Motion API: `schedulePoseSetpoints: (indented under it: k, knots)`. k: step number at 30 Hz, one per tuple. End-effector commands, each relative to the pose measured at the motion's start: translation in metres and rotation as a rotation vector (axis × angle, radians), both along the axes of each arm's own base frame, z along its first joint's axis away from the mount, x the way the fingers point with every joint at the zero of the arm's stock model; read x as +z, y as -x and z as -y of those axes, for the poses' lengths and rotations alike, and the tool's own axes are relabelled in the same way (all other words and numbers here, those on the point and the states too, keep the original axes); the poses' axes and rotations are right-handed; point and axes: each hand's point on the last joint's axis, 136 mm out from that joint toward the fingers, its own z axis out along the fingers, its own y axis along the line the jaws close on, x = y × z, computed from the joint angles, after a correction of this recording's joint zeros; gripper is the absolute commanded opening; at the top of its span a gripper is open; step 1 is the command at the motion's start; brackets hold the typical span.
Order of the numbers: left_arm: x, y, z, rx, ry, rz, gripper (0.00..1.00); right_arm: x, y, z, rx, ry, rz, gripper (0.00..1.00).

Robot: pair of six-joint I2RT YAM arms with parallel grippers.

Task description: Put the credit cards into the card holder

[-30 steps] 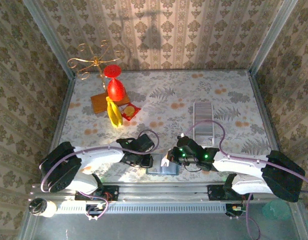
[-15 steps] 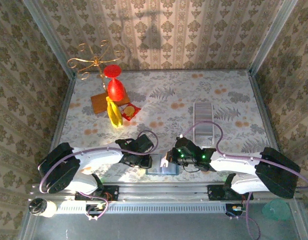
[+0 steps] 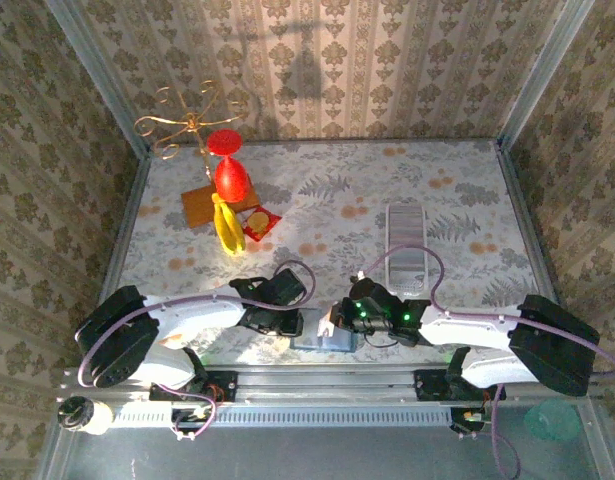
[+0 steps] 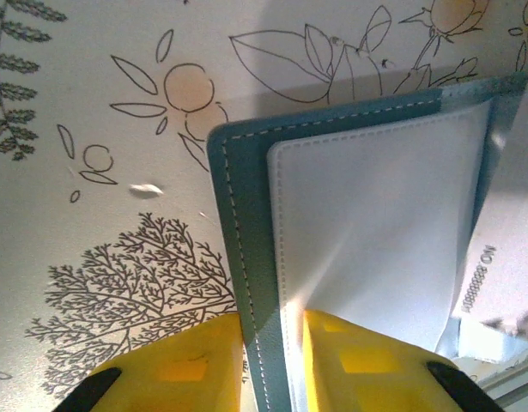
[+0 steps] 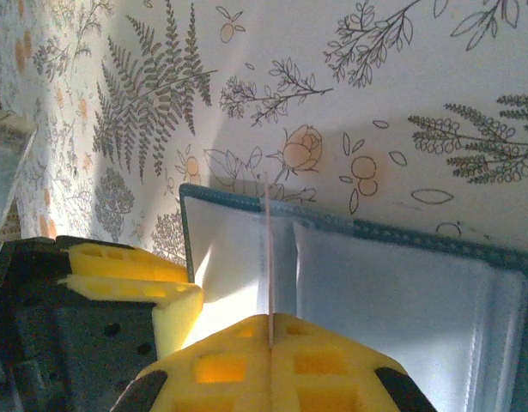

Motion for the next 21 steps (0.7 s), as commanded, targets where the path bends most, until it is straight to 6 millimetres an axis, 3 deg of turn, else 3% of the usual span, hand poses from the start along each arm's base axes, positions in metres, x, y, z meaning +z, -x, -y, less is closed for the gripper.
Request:
schedulePoseSetpoints:
  k: [1,8,21]
  knots:
    - [-0.007,0.008,-0.011,0.008,-0.032,-0.03,0.23,0.002,0.002,0.007,-0.028,0.002,0.006,0.0]
    - [-0.007,0.006,-0.011,0.009,-0.033,-0.029,0.23,-0.002,0.001,0.013,-0.056,0.01,0.007,0.0]
    - [-0.007,0.006,-0.014,0.006,-0.033,-0.034,0.21,-0.007,-0.002,-0.001,-0.04,-0.007,-0.011,0.0]
